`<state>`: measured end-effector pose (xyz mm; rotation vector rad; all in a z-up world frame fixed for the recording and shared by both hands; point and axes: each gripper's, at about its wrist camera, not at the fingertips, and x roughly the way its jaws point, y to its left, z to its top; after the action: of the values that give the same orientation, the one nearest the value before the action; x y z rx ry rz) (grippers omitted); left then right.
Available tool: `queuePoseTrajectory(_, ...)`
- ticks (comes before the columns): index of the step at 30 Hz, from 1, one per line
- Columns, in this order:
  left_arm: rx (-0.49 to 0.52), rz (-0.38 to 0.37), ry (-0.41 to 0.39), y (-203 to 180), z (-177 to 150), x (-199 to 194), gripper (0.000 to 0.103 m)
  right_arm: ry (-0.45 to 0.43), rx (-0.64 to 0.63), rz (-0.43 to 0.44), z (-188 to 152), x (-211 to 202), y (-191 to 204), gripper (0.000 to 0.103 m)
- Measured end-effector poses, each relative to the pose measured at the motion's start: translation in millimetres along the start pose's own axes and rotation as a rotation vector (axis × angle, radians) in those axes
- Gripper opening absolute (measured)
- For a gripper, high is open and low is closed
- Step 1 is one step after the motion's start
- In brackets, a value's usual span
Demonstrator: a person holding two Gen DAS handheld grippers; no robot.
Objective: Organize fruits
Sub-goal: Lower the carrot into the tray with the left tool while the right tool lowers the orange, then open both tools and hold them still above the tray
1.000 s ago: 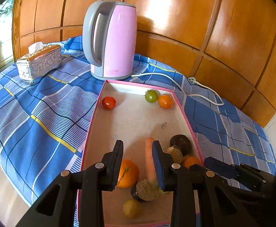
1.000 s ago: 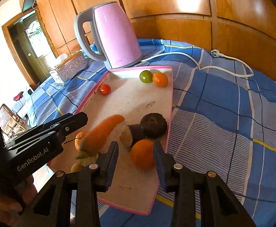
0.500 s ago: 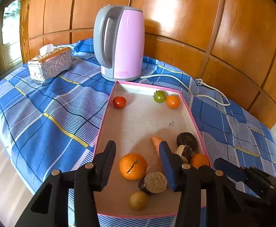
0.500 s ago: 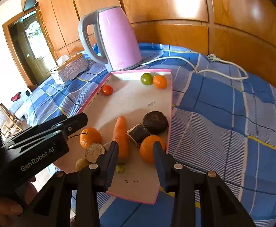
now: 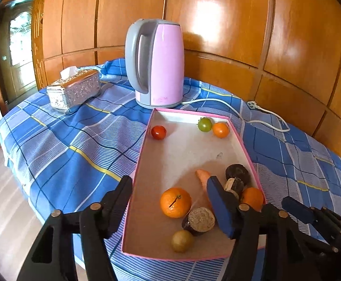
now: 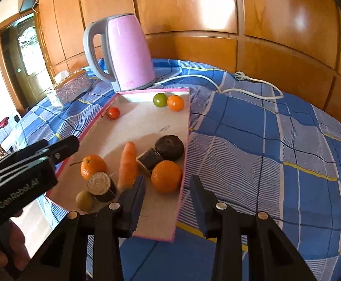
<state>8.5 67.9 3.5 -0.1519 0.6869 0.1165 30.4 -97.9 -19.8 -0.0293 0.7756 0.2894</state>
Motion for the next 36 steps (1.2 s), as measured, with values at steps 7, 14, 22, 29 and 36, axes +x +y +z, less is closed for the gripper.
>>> queuePoseTrajectory(7,-0.001,0.035,-0.019,-1,-9,-11,0.09,-0.005,-0.007,-0.031,-8,-4,1,0.04)
queuePoseTrajectory(14,-0.002,0.046,-0.025,-4,-14,-14,0.099,-0.016,-0.013,-0.066,-9,-9,1,0.04)
queuePoseTrajectory(22,0.005,0.051,-0.033,-7,-15,-16,0.099,-0.021,-0.013,-0.081,-9,-9,1,0.04)
queuePoseTrajectory(29,0.002,0.062,-0.036,-6,-15,-16,0.099,-0.022,-0.015,-0.08,-10,-10,1,0.04)
queuePoseTrajectory(36,0.008,0.059,-0.033,-8,-16,-16,0.099,-0.023,-0.015,-0.079,-11,-10,1,0.04)
